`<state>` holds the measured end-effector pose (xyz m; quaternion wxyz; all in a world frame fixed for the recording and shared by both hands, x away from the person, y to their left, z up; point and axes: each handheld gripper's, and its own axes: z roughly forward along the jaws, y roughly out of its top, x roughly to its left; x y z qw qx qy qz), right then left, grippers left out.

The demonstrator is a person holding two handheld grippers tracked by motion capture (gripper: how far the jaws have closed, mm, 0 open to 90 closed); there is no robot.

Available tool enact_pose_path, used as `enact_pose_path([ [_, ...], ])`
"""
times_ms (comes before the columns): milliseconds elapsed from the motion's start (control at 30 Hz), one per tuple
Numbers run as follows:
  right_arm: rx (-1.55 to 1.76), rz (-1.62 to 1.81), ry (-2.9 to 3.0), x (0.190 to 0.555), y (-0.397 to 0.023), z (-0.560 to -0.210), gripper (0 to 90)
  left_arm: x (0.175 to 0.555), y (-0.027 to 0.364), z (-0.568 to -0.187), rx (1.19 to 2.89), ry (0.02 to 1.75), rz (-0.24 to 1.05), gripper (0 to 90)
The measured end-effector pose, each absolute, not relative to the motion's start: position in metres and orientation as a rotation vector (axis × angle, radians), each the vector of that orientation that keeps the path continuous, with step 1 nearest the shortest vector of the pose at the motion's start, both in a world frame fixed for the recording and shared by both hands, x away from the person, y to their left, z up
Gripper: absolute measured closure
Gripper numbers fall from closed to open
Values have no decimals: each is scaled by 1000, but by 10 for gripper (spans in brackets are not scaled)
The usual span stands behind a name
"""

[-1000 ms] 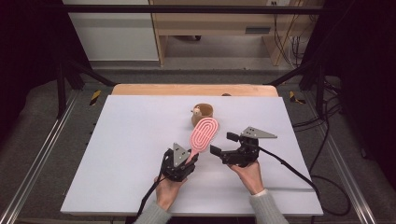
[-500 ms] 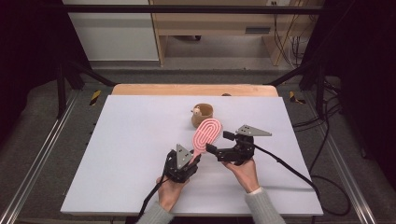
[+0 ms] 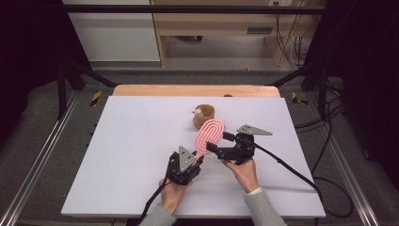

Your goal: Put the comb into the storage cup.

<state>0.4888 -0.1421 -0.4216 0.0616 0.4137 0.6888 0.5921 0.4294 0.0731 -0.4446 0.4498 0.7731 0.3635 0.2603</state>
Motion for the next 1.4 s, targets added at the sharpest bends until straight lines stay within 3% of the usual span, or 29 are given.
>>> enact_pose_path([
  [333,1275,1788,2122,490,-141,-424,132,426,66,-444,1910,879,648,695],
  [933,1294,1806,2175,491,-144,-420,426,422,62,-445,1905,867,656,694],
  [1400,1353,1815,2201,491,-145,-419,493,422,60,-446,1910,864,679,694],
])
